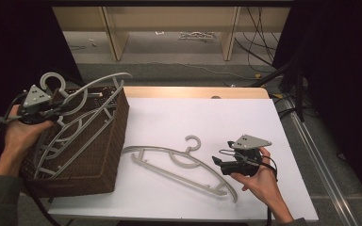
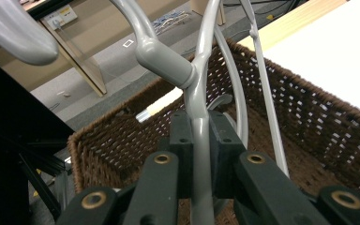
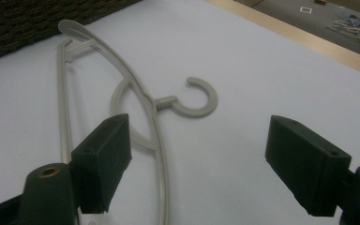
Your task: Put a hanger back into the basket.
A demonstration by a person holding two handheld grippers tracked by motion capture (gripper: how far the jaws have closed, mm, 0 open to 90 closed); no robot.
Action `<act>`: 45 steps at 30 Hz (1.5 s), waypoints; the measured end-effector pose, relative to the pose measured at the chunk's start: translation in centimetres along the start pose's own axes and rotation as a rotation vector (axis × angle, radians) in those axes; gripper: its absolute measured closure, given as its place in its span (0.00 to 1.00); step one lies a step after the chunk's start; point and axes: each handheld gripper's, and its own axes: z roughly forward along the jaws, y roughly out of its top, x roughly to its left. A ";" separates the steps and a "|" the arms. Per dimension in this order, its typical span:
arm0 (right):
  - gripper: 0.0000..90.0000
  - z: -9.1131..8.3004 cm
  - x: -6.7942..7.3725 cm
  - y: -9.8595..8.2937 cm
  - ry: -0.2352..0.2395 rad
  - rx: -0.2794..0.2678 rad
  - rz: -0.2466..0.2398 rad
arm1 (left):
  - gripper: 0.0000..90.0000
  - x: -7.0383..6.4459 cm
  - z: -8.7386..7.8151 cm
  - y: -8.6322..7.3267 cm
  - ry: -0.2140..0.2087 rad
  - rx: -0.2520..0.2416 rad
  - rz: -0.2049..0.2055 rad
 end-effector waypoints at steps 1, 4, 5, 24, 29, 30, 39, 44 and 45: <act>0.26 0.0 0.0 0.0 0.000 0.000 0.000 | 0.91 0.0 0.0 0.0 0.000 0.000 0.000; 0.26 0.0 0.0 0.0 0.001 0.003 0.004 | 0.91 0.5 -0.1 -0.6 0.006 0.004 0.019; 0.26 0.0 0.1 0.0 0.002 0.007 0.009 | 0.91 0.6 -0.1 -0.8 0.012 0.008 0.005; 0.27 0.2 -0.1 -0.2 -0.002 0.005 0.008 | 0.91 1.8 -0.3 -3.9 0.013 0.055 -0.029; 0.27 0.3 -0.1 -0.2 -0.002 0.006 0.004 | 0.91 2.2 -0.3 -5.1 0.000 0.087 -0.038; 0.27 0.3 -0.1 -0.2 -0.003 0.005 0.004 | 0.91 2.1 -0.2 -5.4 -0.004 0.077 -0.058; 0.27 0.4 0.0 -0.3 0.002 0.011 0.006 | 0.91 1.4 1.0 -6.5 -0.058 0.159 -0.023; 0.27 0.4 -0.1 -0.3 0.002 0.011 0.009 | 0.90 0.4 2.2 -6.9 -0.079 0.181 -0.015; 0.27 0.3 -0.1 -0.3 0.002 0.015 0.016 | 0.90 0.4 2.2 -6.9 -0.079 0.181 -0.015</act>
